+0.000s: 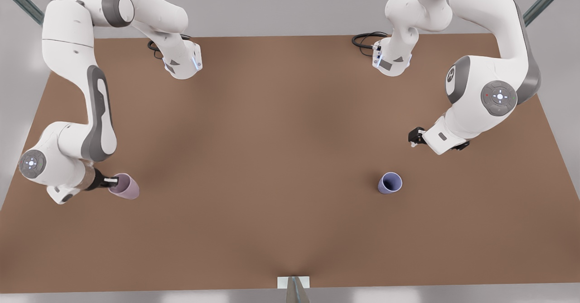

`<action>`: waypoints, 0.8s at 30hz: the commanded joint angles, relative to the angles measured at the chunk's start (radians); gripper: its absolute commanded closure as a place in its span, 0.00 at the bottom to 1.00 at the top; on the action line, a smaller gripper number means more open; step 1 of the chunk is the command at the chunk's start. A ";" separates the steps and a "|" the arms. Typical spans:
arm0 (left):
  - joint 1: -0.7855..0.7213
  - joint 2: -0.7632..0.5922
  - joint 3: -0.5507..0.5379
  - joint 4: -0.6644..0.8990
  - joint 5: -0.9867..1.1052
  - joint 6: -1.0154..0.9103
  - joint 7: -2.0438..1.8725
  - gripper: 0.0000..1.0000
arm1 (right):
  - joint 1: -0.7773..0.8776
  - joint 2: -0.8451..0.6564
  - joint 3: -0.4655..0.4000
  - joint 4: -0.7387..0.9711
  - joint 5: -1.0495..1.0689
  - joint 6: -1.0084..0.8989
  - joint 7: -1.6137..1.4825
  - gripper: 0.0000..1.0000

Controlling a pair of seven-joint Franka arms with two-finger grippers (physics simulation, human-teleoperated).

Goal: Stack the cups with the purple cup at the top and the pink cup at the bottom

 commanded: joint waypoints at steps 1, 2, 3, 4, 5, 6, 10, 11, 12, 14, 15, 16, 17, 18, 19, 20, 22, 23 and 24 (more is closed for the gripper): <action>0.000 -0.001 0.000 0.001 0.001 -0.004 0.000 0.00 | 0.035 -0.004 0.065 0.083 -0.009 -0.135 0.003 0.79; 0.000 -0.001 0.000 -0.001 0.001 -0.006 0.000 0.00 | 0.101 -0.004 0.065 0.142 -0.014 -0.188 0.112 0.79; 0.000 -0.001 0.002 -0.001 0.001 -0.006 -0.001 0.00 | 0.202 0.007 0.065 0.239 -0.012 -0.307 0.294 0.79; 0.000 0.001 0.002 -0.001 0.001 -0.006 0.000 0.00 | 0.259 0.011 0.065 0.276 -0.007 -0.317 0.408 0.79; 0.000 0.001 0.002 0.001 0.001 -0.006 0.000 0.00 | 0.311 0.017 0.066 0.311 -0.001 -0.340 0.492 0.79; 0.001 0.001 0.002 -0.001 0.001 -0.006 0.006 0.00 | 0.394 0.080 0.066 0.435 0.000 -0.394 0.617 0.79; 0.001 0.016 0.002 0.001 0.001 0.005 -0.003 0.00 | 0.656 0.327 0.063 0.793 0.078 -0.419 0.962 0.79; 0.000 0.042 -0.001 0.004 0.002 0.014 -0.003 0.00 | 0.714 0.378 0.071 0.824 0.083 -0.331 1.089 0.79; 0.000 0.073 -0.003 0.004 0.001 0.046 -0.001 0.00 | 0.742 0.424 0.104 0.847 0.082 -0.253 1.101 0.79; 0.000 0.113 -0.003 0.001 0.001 0.154 -0.003 0.00 | 0.805 0.471 0.103 0.847 0.082 -0.140 1.103 0.79; 0.000 0.149 -0.003 0.001 0.002 0.195 -0.004 0.00 | 0.828 0.490 0.104 0.848 0.082 -0.107 1.103 0.79; 0.000 0.205 -0.001 0.001 0.001 0.239 -0.004 0.00 | 0.872 0.524 0.100 0.848 0.080 -0.052 1.105 0.79; 0.000 0.231 -0.001 0.010 0.001 0.271 -0.004 0.00 | 0.880 0.533 0.097 0.848 0.077 -0.029 1.103 0.79; 0.001 0.261 0.000 0.011 -0.001 0.301 -0.004 0.00 | 0.892 0.542 0.092 0.848 0.057 -0.023 1.105 0.79; 0.009 0.297 0.000 0.011 -0.002 0.344 -0.006 0.00 | 0.908 0.551 0.065 0.848 0.045 -0.012 1.105 0.79; 0.023 0.317 0.000 0.008 -0.005 0.373 -0.007 0.00 | 0.934 0.559 0.023 0.847 0.043 -0.008 1.105 0.79; 0.046 0.338 -0.001 -0.051 -0.054 0.468 -0.059 0.00 | 0.947 0.608 -0.040 0.845 0.043 0.104 1.105 0.79; 0.060 0.338 -0.001 -0.073 -0.101 0.485 -0.072 0.00 | 0.947 0.643 -0.054 0.845 0.043 0.150 1.103 0.79; 0.070 0.340 -0.001 -0.074 -0.105 0.485 -0.072 0.00 | 0.947 0.662 -0.067 0.844 0.043 0.169 1.101 0.79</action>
